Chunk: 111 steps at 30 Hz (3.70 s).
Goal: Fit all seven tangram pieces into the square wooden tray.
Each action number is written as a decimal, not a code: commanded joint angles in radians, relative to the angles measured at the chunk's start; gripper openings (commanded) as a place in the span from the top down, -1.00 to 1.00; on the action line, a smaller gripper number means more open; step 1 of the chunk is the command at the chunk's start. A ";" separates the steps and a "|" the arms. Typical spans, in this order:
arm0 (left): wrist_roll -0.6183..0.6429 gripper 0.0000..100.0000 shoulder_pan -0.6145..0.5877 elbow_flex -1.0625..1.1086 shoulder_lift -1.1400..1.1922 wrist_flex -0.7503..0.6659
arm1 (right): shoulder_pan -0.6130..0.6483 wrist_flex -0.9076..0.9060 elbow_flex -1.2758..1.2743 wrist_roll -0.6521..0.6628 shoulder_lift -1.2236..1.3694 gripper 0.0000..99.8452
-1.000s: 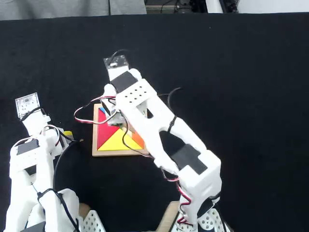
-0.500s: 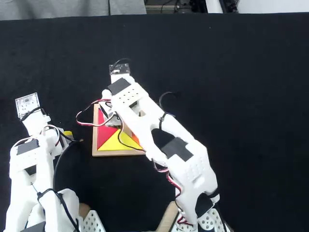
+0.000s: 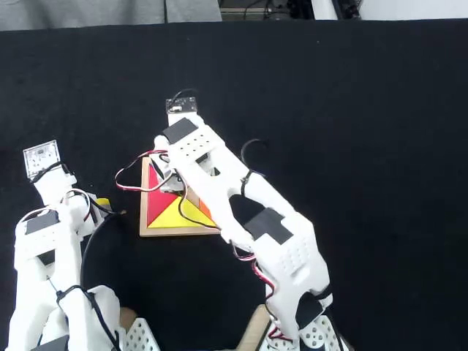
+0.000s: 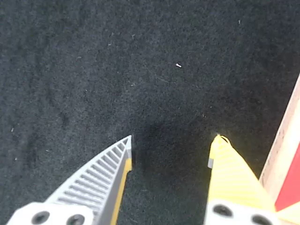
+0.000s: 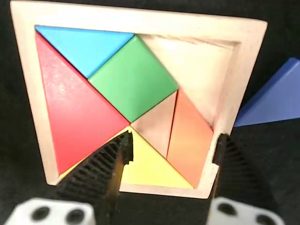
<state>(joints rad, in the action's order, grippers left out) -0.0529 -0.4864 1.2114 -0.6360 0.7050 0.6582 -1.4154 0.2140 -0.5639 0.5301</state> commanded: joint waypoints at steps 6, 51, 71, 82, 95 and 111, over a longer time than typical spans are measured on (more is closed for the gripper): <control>0.011 0.47 0.015 -0.004 -0.015 -0.020 | -0.097 -0.127 0.163 0.166 -0.088 0.70; 0.011 0.47 0.015 -0.004 -0.017 -0.020 | -0.476 -0.345 0.157 1.309 0.076 0.98; 0.011 0.47 0.012 -0.004 -0.017 -0.018 | -0.256 0.038 -0.616 1.082 -0.452 0.48; 0.011 0.47 0.010 -0.004 -0.017 -0.018 | -0.284 0.118 -0.499 1.117 -0.297 0.30; 0.011 0.47 0.012 -0.004 -0.017 -0.018 | -0.319 0.152 -0.364 1.069 -0.171 0.30; 0.009 0.47 0.013 -0.004 -0.018 -0.018 | -0.313 0.146 -0.329 1.103 -0.082 0.30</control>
<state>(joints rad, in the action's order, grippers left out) -0.0529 -0.4864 1.2114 -0.6360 0.6974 0.3498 -1.2743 -0.1511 0.5255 0.4427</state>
